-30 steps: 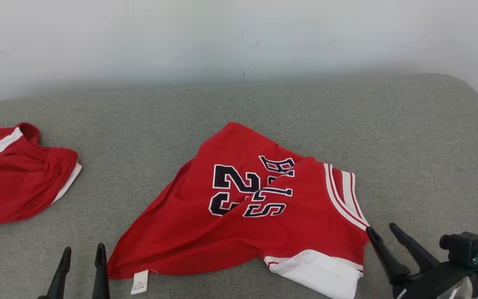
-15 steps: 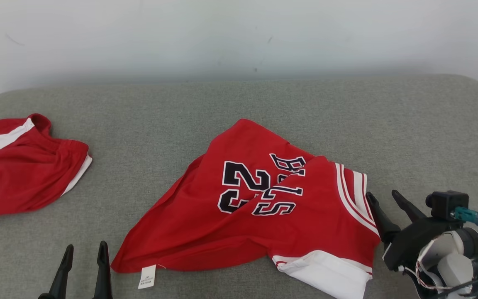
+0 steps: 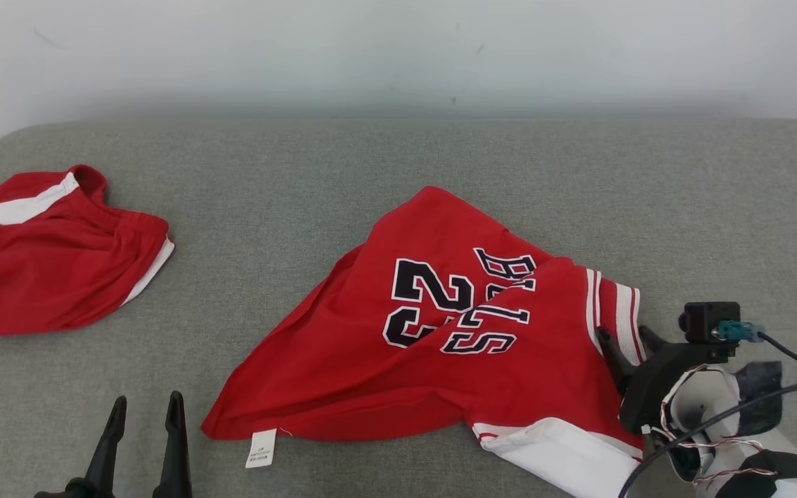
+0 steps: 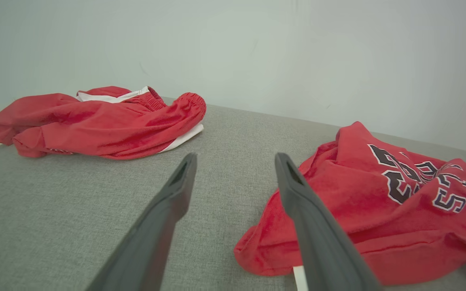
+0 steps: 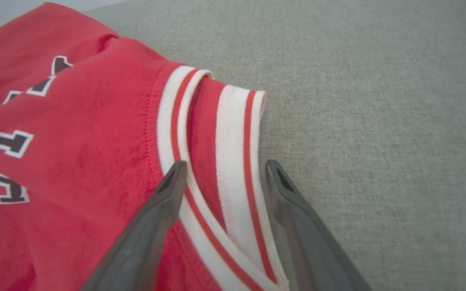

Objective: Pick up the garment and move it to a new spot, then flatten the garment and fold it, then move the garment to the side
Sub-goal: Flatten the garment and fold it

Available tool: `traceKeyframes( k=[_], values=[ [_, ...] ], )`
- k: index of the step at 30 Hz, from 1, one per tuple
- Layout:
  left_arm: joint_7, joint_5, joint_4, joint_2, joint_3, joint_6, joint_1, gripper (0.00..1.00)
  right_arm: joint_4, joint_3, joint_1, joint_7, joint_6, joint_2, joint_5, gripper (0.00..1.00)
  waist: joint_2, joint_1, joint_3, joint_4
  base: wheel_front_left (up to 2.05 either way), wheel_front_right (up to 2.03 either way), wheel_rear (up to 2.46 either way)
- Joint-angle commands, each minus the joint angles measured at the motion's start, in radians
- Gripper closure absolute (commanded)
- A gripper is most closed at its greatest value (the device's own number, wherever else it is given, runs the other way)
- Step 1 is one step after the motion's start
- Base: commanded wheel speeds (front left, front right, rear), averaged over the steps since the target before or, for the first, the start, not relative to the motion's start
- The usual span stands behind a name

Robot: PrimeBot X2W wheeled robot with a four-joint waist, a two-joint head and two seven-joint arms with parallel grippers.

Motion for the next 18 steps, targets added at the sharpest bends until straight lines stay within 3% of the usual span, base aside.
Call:
traceKeyframes(
  k=[1,2,3,4,5,6,18],
  values=[
    [-0.005,0.006,0.004,-0.001,0.005,-0.002,-0.003,0.00,0.009,0.010,-0.010,0.005,0.000,0.008,0.010,0.00,-0.0001,-0.0001,0.003,0.004,0.00,0.00,0.00],
    [-0.005,0.006,0.005,-0.001,0.005,-0.004,-0.005,0.00,0.020,0.022,-0.014,0.011,0.000,0.009,0.016,0.00,-0.0001,-0.0001,0.004,0.006,0.00,0.00,0.00],
    [-0.005,0.007,0.006,-0.002,0.006,-0.004,-0.006,0.00,0.030,0.031,-0.020,0.011,0.000,0.010,0.025,0.07,-0.0001,-0.0001,0.004,0.008,0.00,0.00,0.00],
    [-0.005,0.007,0.006,-0.003,0.006,-0.005,-0.007,0.00,0.038,0.040,-0.026,0.009,0.000,0.010,0.032,0.62,-0.0001,-0.0001,0.005,0.009,0.00,0.00,0.00],
    [-0.005,0.008,0.007,-0.003,0.007,-0.006,-0.007,0.00,0.042,0.050,-0.030,0.005,0.000,0.011,0.036,0.92,-0.0001,-0.0001,0.005,0.010,0.00,0.00,0.00],
    [-0.005,0.008,0.008,-0.003,0.008,-0.006,-0.007,0.00,0.046,0.061,-0.036,0.002,0.000,0.011,0.042,1.00,-0.0001,-0.0001,0.005,0.011,0.00,0.00,0.00],
    [-0.005,0.014,0.015,-0.008,0.007,-0.012,-0.013,0.00,0.070,0.127,-0.260,-0.134,0.000,-0.050,0.033,1.00,-0.0001,-0.0001,0.003,0.013,0.00,0.00,0.00]
  ],
)
